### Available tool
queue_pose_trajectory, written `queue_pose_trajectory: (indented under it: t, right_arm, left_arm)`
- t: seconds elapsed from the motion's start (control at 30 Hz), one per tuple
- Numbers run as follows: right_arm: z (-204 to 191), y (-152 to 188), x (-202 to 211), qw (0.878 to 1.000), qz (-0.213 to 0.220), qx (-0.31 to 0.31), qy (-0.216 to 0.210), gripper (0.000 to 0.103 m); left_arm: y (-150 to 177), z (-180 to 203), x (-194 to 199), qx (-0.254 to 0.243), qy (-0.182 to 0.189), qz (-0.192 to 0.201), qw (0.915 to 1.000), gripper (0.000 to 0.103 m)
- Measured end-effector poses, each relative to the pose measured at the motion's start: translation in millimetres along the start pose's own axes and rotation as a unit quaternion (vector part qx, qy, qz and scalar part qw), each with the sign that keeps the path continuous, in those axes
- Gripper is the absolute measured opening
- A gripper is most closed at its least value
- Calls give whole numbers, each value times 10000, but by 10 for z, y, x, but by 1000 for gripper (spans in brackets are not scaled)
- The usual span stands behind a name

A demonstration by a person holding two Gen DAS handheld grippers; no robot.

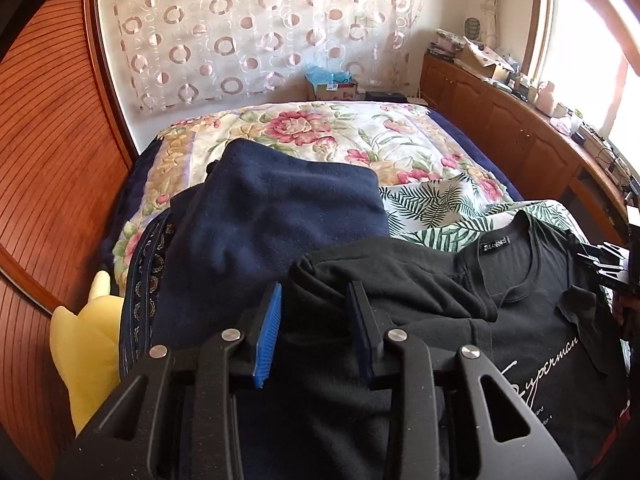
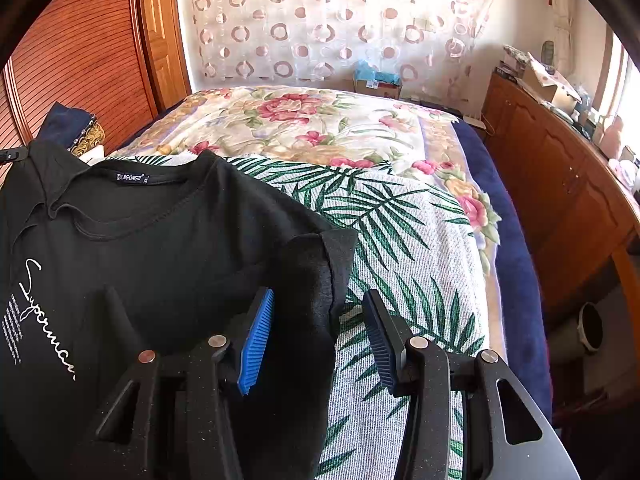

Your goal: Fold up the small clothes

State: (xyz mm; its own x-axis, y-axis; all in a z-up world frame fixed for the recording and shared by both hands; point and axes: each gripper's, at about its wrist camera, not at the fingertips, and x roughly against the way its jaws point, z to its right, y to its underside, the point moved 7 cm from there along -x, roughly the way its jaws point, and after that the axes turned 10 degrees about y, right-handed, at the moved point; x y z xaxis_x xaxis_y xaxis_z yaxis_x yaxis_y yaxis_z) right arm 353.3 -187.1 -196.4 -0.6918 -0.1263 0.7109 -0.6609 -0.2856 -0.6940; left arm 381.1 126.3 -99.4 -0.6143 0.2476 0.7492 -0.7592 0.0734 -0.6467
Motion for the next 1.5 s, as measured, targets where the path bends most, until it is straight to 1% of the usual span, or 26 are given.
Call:
queue_pose_trajectory:
  t: [0.13,0.23,0.27,0.3,0.37,0.47,0.6,0.67,0.8,0.83,0.87,0.9,0.93,1.03,1.1,1.27,1.33,1.43,1.5]
  right_arm:
    - [3,0,2,10000,8,23,22,48]
    - [7,2,1,10000,10,26,17,48]
    - [4,0,1,10000,11,29,18,48]
    - [8,1,1,10000,11,34,19,48]
    - [13,1,2,10000,17,43,31,48]
    - [16,1,2,10000,22,47,39,48]
    - [39,-5,-8,10000,4,-13,-52,48]
    - [51,-36,-31,9999,-17,11,-129,48]
    - [58,-136,-116,9999,-95,-24,-134,47]
    - [37,-156,-126,9997,-97,-3,-201,32]
    - [10,-171,-122,9995,-95,13,-302,13]
    - [-23,-176,-114,9991,-137,28,-391,8]
    - [-53,-176,-91,9988,-137,53,-468,6]
    - [-104,-218,162,9987,286,112,-402,5]
    - [-107,-235,388,9973,573,48,-448,5]
    - [-82,-112,968,9919,1114,-86,-602,5]
    - [-78,-3,1147,9900,1233,-81,-682,5]
    - [-71,184,1372,9880,1326,-81,-785,5]
    - [-61,307,1497,9875,1371,-49,-775,5]
  left_arm:
    - [-33,-37,-95,-35,-208,-134,9997,35]
    - [-53,-36,-118,-19,-136,-155,9998,35]
    - [-56,-17,-111,-43,-75,-147,9999,33]
    - [-60,25,-98,-85,38,-137,9999,20]
    - [-56,100,-58,-165,33,-100,9998,7]
    - [-98,305,125,-432,110,172,9989,6]
    - [-151,609,454,-623,278,600,9959,5]
    - [-139,717,546,-679,360,682,9947,5]
    - [-71,829,630,-692,488,770,9934,5]
    - [-40,834,646,-658,508,792,9934,5]
    - [-11,840,655,-626,523,803,9934,5]
    - [26,858,659,-596,543,808,9935,5]
    - [77,882,693,-571,551,839,9933,5]
    - [195,910,810,-523,590,942,9924,5]
    - [300,959,923,-510,605,1029,9915,5]
    - [546,1067,1124,-474,659,1178,9897,5]
    - [666,1104,1145,-548,610,1124,9903,5]
    - [841,1113,1210,-486,578,1117,9909,5]
    - [973,1113,1305,-436,548,1167,9907,5]
